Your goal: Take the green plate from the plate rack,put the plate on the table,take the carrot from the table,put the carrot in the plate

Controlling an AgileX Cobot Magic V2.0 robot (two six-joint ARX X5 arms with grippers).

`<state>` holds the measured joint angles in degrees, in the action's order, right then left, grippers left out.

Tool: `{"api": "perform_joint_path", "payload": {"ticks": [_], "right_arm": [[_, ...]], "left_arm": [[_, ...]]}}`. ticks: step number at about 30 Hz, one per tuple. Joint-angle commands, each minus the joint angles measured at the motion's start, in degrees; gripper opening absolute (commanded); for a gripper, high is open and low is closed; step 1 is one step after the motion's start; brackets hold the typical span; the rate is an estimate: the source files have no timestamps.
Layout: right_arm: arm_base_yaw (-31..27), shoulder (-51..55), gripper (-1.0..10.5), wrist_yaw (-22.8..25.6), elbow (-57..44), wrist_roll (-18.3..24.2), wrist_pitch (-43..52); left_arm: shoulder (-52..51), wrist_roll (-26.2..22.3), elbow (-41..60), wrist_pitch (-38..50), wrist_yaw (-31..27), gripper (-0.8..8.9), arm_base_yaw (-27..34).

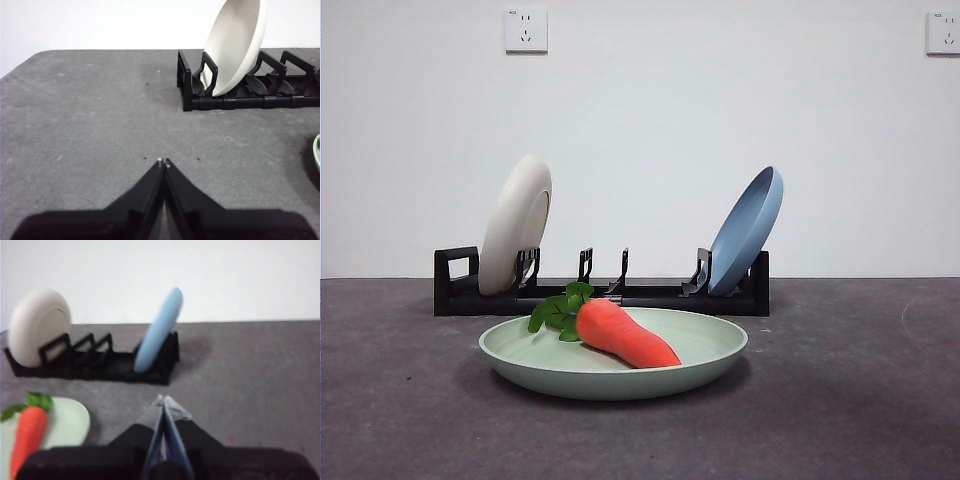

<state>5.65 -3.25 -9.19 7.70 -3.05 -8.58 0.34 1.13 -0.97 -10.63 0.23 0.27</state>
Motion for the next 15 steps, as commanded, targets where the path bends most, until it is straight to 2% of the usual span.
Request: {"api": "perform_joint_path", "payload": {"ticks": [1,5,15], "right_arm": [[-0.07,2.21,0.0,1.75,-4.02,-2.99,0.70],[-0.07,3.19,0.0,1.75,-7.43,-4.48,0.42],[-0.04,3.19,0.0,2.10,-7.41,-5.22,-1.16]], "left_arm": [[-0.17,0.37,0.76,0.26,-0.04,-0.01,0.20],[-0.17,0.37,0.76,0.24,-0.04,-0.01,0.20],[-0.17,0.37,0.76,0.24,-0.04,-0.01,0.20]]}}
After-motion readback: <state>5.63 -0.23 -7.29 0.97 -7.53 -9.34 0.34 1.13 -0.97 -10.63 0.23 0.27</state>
